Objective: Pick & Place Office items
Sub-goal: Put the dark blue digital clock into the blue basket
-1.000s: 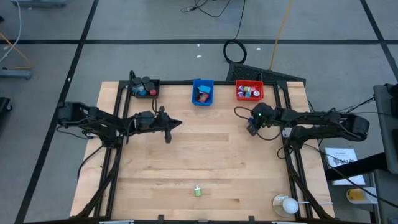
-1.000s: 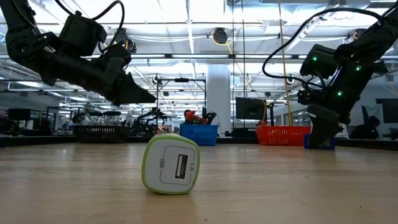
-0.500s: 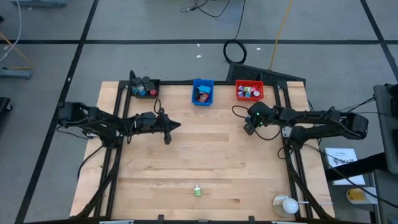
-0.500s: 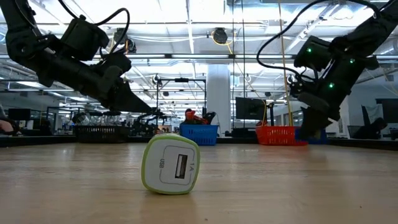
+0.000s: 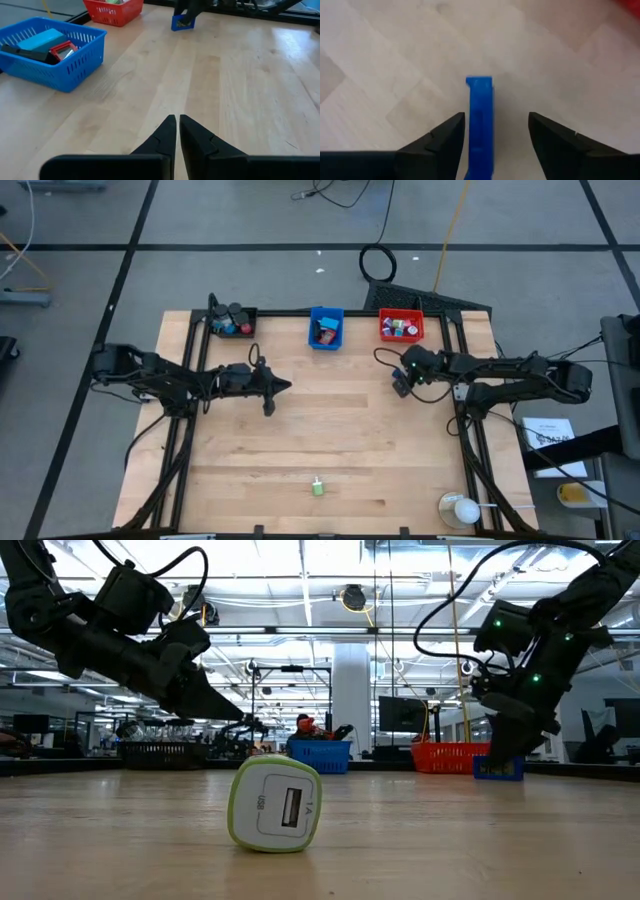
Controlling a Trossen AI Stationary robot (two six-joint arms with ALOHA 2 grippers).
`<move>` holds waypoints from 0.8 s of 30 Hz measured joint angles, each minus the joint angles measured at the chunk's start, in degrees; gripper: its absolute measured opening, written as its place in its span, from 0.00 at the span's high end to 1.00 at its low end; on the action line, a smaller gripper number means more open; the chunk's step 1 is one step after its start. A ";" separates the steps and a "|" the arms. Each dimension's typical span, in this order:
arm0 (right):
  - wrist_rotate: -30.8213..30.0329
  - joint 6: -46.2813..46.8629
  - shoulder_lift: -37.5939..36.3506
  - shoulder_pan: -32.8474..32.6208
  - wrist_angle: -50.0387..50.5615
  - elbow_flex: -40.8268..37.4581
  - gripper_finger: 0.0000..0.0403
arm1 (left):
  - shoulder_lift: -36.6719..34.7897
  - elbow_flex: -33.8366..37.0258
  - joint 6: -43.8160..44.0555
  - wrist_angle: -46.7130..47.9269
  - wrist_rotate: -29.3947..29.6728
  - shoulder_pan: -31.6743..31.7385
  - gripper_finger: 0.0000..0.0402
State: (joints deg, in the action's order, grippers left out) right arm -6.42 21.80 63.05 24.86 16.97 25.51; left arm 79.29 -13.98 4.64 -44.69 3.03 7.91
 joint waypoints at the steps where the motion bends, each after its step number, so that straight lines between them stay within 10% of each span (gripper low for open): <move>1: 0.50 0.22 0.00 -0.01 0.46 -0.02 0.49 | 0.00 0.00 -0.02 0.00 0.02 -0.07 0.93; 12: 3.66 0.29 0.00 -1.89 -1.30 0.76 0.89 | 0.00 0.00 -0.48 -0.28 6.62 -0.16 0.92; 24: 3.49 -3.97 11.76 -3.78 -13.16 20.16 0.89 | 0.00 3.80 -1.29 -8.68 7.13 -0.19 0.92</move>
State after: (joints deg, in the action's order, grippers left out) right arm -2.93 17.84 74.80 21.08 3.81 45.67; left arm 79.29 -10.17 3.36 -53.37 10.15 7.71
